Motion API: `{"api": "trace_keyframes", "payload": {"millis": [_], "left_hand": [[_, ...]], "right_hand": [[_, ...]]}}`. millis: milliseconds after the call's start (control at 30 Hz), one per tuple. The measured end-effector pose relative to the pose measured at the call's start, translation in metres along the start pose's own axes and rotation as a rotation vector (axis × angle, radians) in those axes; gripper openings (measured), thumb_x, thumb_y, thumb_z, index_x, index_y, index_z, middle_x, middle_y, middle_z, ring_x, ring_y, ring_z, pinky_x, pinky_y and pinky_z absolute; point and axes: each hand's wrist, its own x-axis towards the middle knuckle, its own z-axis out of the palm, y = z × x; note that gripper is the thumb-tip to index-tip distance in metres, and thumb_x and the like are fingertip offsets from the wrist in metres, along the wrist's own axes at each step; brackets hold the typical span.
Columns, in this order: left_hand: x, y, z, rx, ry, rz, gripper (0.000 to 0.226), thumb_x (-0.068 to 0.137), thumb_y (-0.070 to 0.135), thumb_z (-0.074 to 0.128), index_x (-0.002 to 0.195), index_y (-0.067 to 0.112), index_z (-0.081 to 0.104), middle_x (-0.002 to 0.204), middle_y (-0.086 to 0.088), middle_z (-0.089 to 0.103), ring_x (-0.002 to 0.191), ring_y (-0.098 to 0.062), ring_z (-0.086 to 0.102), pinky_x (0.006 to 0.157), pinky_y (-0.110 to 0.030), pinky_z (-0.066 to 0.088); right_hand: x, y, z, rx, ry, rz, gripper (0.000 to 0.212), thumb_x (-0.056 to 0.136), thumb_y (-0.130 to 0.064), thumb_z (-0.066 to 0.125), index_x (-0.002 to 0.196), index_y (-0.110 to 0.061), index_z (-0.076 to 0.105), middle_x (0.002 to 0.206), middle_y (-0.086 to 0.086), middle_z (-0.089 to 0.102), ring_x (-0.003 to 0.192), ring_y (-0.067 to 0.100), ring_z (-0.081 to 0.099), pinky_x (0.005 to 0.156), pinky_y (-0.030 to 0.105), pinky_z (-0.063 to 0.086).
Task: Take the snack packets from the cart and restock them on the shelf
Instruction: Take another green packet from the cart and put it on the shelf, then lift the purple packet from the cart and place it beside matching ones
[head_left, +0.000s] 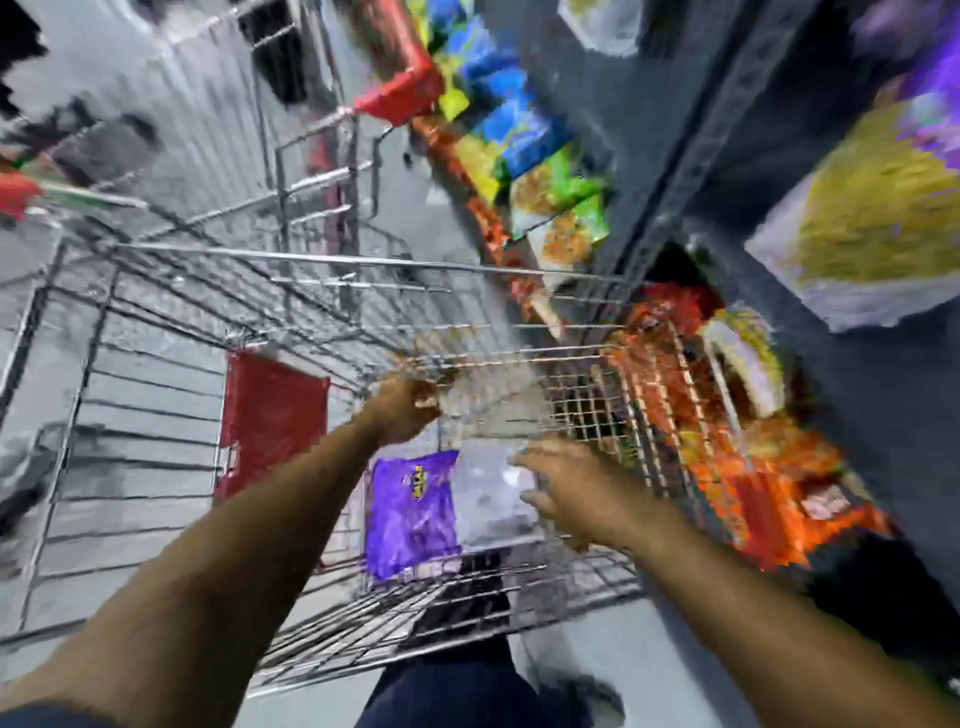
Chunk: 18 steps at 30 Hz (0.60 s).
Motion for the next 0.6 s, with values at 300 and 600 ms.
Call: {"api": "trace_keyframes", "payload": {"millis": [300,600], "left_hand": [[0.033,-0.088,0.096,0.198,-0.402,-0.107,0.036,0.092,0.025,0.053,0.120,0.002,0.054,0.123,-0.024,0.058,0.112,-0.037,0.057,0.089,-0.037,0.045],[0.056,-0.091,0.100,0.299,-0.397,-0.123,0.029,0.086,0.030,0.058,0.108,0.011,0.060,0.111,-0.017,0.063,0.099,-0.036,0.062,0.081,-0.037,0.052]], "right_hand": [[0.080,0.005,0.122,-0.543,-0.411,-0.228,0.026,0.063,-0.013,0.044,0.069,-0.017,0.069,0.076,0.004,0.072,0.065,0.021,0.070,0.046,0.027,0.053],[0.088,0.025,0.164,-0.404,-0.363,-0.150,0.050,0.090,-0.014,0.042,0.137,-0.001,0.028,0.152,0.023,0.022,0.139,0.039,0.022,0.110,0.054,0.025]]}}
